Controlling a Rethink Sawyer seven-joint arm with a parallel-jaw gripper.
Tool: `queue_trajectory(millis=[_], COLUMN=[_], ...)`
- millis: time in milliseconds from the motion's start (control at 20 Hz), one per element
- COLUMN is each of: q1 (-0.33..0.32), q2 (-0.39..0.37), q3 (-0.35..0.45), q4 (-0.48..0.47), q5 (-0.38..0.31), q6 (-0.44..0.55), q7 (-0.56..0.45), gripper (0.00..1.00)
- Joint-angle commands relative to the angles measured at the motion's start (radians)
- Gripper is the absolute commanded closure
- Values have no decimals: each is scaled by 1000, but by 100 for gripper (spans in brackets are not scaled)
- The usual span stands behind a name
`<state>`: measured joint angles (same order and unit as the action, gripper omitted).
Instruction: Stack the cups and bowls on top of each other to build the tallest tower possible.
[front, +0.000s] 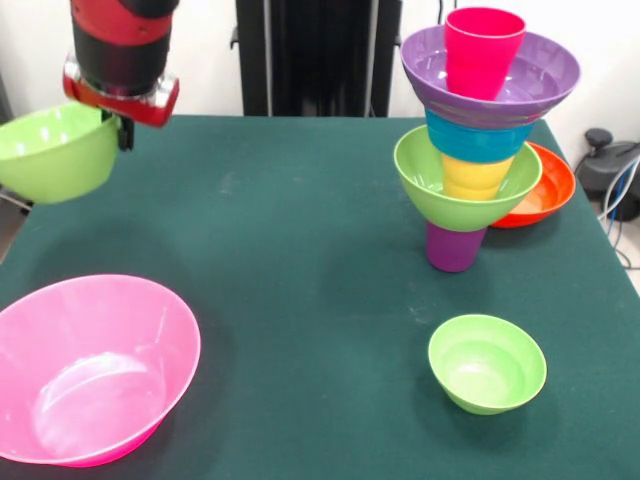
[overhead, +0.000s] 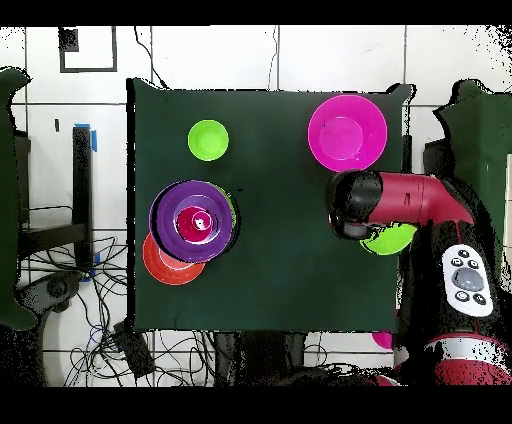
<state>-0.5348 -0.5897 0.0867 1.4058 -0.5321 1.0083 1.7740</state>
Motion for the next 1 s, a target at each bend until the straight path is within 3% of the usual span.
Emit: queue_trajectory(millis=[50, 200, 650, 1000], q1=[67, 107, 214, 277], q2=[-11, -2, -52, -114], q3=[85, 58, 12, -8], q4=[-44, -61, -107, -117], q5=[-29, -96, -128, -140], q6=[84, 35, 103, 160], q7=[-162, -113, -79, -147], gripper=[100, 100, 100, 100])
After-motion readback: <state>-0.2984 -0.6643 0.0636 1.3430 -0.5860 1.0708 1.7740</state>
